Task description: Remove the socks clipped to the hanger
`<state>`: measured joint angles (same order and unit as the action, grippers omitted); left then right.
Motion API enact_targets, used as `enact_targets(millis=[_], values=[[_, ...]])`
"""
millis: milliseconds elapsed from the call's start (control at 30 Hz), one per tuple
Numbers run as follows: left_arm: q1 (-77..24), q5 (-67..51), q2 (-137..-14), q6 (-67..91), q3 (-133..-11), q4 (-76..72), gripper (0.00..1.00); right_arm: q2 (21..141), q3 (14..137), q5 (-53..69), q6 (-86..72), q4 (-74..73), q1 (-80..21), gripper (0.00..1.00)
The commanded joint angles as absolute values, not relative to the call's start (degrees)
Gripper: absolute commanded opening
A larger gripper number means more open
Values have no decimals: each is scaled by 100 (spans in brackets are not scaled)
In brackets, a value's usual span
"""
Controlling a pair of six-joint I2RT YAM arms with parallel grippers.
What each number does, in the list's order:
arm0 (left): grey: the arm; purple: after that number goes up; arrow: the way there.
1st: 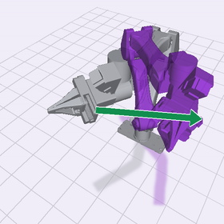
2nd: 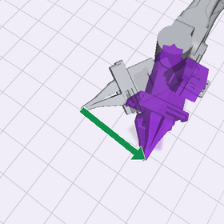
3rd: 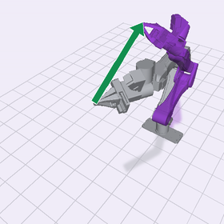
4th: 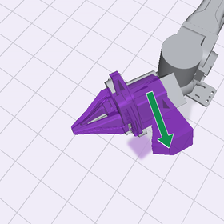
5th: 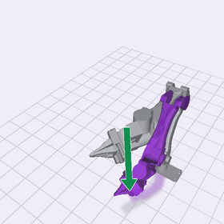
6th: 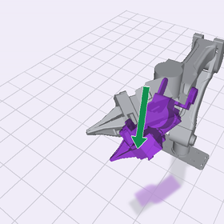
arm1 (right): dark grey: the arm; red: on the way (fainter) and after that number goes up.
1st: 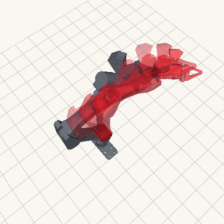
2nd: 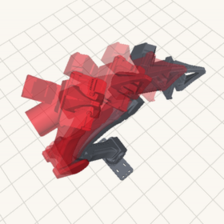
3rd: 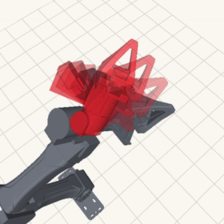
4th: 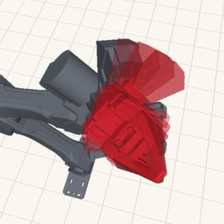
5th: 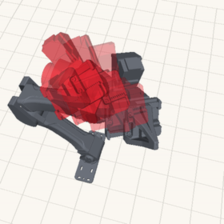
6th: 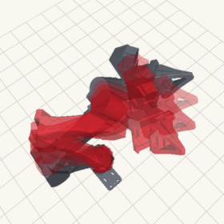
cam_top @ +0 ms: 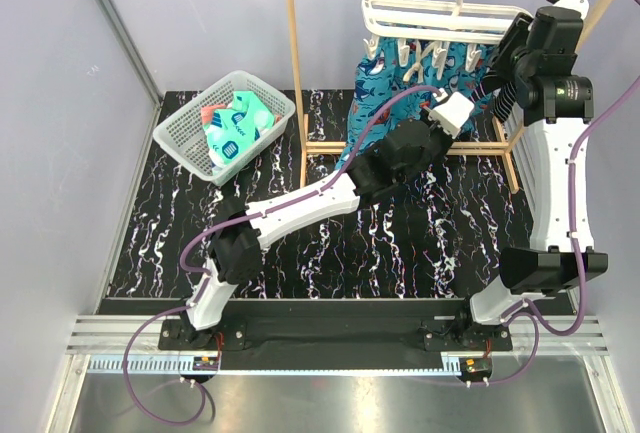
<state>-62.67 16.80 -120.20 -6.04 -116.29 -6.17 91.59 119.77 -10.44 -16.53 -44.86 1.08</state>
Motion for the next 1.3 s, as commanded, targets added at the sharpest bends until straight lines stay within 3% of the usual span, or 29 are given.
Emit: enact_targets(millis=[0, 233, 300, 433, 467, 500, 567, 600, 633, 733, 1100, 1267], values=[[-6319, 1811, -11953, -694, -11856, -1002, 0, 9053, 11918, -1345, -1529, -4078, 26, 49], [-6319, 1828, -11962, -677, -11856, -1002, 0, 8956, 11804, -1512, -1433, -3946, 26, 41], [-6319, 1828, -11962, -686, -11856, -1002, 0, 8921, 11734, -1494, -1415, -3911, -113, 27], [-6328, 1846, -11962, -686, -11856, -1002, 0, 8789, 11540, -1284, -1415, -3727, -114, 22], [-6328, 1846, -11962, -677, -11865, -1002, 0, 8737, 11505, -1275, -1415, -3683, -114, 18], [-6328, 1846, -11962, -668, -11865, -1002, 0, 8728, 11453, -1257, -1424, -3665, -114, 9], [-6328, 1846, -11962, -650, -11865, -985, 0, 8719, 11435, -1222, -1424, -3656, -106, 7], [-6328, 1846, -11945, -633, -11865, -976, 0, 8736, 11443, -1187, -1424, -3665, -114, 9], [-6328, 1837, -11944, -615, -11857, -967, 0, 8728, 11452, -1073, -1441, -3700, -106, 26], [-6319, 1758, -11909, -492, -11865, -871, 0, 8754, 11540, -854, -1503, -3849, -105, 51], [-5801, 291, -11444, 895, -11575, -431, 0, 8482, 11471, 965, -1758, -4000, 666, 77], [-5529, -561, -11364, 1396, -11689, -255, 0, 8192, 11005, 2564, -2319, -3455, 1396, 86]])
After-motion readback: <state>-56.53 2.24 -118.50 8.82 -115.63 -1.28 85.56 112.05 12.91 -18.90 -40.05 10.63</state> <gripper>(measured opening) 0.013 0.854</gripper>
